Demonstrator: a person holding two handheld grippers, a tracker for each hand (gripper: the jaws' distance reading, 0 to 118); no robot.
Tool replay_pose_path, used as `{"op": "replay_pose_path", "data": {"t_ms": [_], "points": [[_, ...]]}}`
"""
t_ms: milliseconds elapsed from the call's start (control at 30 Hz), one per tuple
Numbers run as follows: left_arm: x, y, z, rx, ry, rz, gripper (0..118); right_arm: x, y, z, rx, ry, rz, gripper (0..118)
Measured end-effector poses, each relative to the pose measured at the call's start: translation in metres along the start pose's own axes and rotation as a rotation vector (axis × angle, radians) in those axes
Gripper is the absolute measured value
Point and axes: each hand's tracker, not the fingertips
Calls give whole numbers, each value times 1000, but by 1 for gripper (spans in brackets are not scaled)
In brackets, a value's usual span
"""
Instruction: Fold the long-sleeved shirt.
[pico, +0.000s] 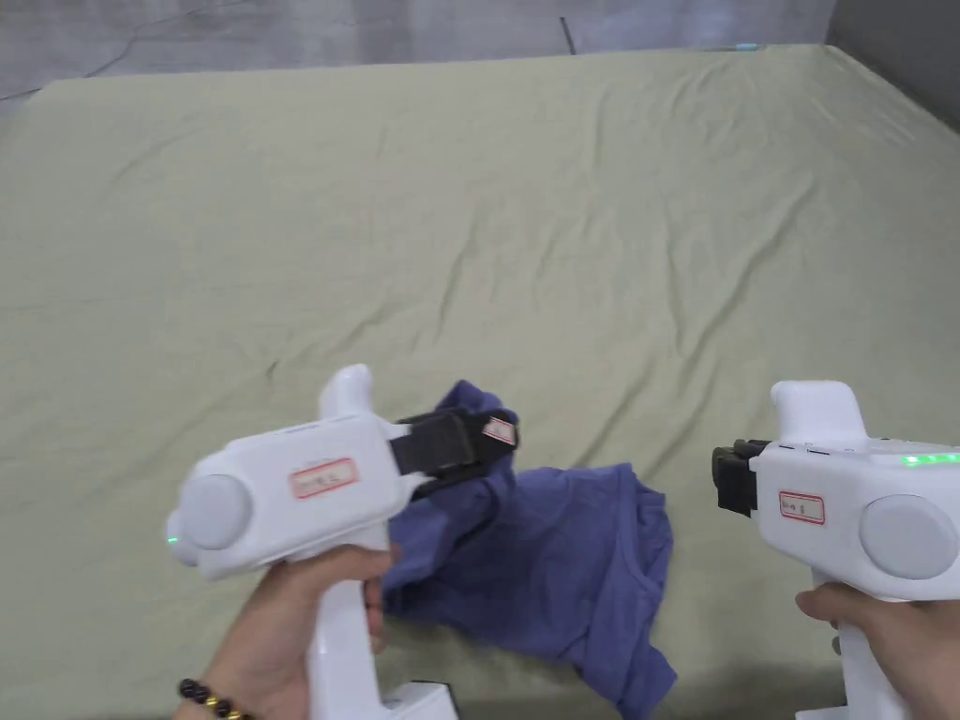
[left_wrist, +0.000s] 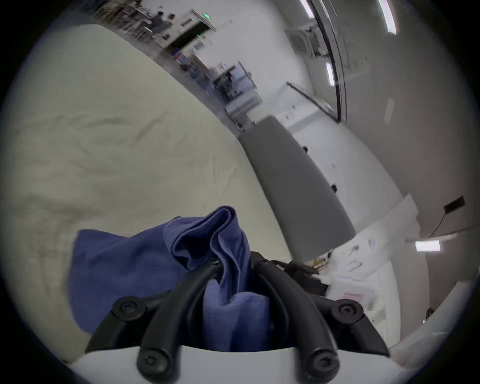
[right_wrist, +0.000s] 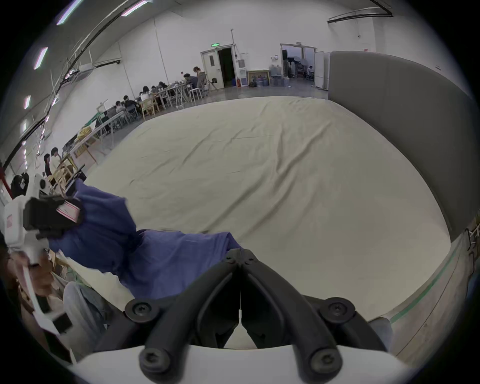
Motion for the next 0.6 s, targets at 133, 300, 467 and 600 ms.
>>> {"op": "replay_pose_path", "data": {"t_ms": [133,300,467,600], "points": [[-10,-20,-60,-125,12,62,13,16,-4,6,6,-25,-33,2],[-10,-40,-103,-182,100,34,20,33,-10,12,5,-48,-69,2],[-13,-30,-68,-127,-22,119,118,42,-12,17,6,-58,-81,2],[14,-17,-26,-17,11,43,117,41,-12,16,10,-57,-95,2]]}}
